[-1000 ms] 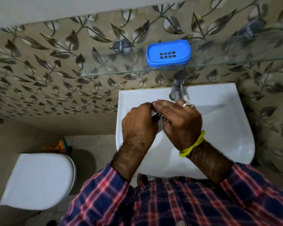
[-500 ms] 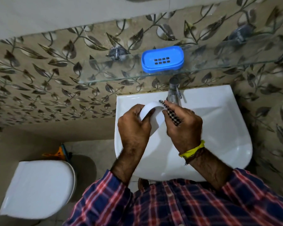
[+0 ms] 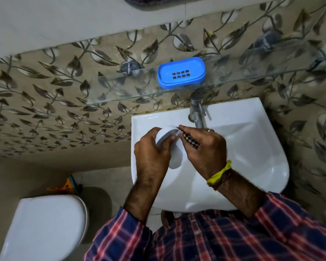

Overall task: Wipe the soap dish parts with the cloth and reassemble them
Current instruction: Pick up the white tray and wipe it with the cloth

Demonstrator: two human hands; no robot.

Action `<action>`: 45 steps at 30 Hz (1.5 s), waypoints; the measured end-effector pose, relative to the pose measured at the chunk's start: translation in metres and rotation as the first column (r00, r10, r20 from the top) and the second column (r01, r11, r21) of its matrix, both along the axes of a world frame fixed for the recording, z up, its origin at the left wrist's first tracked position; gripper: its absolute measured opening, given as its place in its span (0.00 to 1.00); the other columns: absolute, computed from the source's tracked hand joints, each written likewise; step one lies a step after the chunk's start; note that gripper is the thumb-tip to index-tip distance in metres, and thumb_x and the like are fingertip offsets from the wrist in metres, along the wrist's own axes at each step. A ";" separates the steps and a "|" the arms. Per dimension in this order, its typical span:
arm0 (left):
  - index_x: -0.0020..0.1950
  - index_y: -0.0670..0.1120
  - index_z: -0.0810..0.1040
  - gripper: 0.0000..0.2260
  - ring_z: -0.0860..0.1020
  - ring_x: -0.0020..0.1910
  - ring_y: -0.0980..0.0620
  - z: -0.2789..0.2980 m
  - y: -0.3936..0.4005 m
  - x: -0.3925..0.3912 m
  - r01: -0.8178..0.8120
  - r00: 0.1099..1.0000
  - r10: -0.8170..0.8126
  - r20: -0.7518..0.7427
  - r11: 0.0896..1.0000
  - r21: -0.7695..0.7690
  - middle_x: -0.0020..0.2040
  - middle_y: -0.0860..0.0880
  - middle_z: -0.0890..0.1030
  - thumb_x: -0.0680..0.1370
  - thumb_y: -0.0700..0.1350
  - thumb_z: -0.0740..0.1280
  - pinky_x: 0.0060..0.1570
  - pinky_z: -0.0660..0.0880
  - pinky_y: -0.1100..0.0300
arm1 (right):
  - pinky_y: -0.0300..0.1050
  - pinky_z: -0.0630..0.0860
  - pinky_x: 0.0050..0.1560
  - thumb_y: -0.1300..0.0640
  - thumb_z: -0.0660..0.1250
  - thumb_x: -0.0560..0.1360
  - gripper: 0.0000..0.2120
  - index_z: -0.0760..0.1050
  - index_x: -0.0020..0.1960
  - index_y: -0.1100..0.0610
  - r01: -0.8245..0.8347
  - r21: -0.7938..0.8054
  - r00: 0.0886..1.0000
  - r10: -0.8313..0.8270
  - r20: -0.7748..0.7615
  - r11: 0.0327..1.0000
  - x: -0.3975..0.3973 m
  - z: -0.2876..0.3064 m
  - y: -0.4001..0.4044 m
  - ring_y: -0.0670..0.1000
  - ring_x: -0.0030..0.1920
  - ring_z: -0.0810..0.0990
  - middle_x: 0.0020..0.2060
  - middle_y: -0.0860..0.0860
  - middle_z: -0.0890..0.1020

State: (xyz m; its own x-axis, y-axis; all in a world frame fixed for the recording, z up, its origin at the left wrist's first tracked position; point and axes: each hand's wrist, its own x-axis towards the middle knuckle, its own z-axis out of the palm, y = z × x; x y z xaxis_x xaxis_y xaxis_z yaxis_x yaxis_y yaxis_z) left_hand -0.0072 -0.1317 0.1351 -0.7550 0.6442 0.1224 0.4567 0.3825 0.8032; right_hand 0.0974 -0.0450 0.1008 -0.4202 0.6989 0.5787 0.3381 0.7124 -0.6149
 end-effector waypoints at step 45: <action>0.72 0.44 0.70 0.32 0.82 0.59 0.41 -0.001 0.040 0.017 -0.569 0.219 -0.277 0.936 0.743 0.353 0.63 0.40 0.81 0.73 0.58 0.73 0.55 0.81 0.44 | 0.46 0.81 0.46 0.64 0.76 0.71 0.12 0.83 0.53 0.64 0.180 0.079 0.963 -0.160 -0.218 0.980 0.003 -0.012 0.003 0.53 0.41 0.86 0.45 0.57 0.87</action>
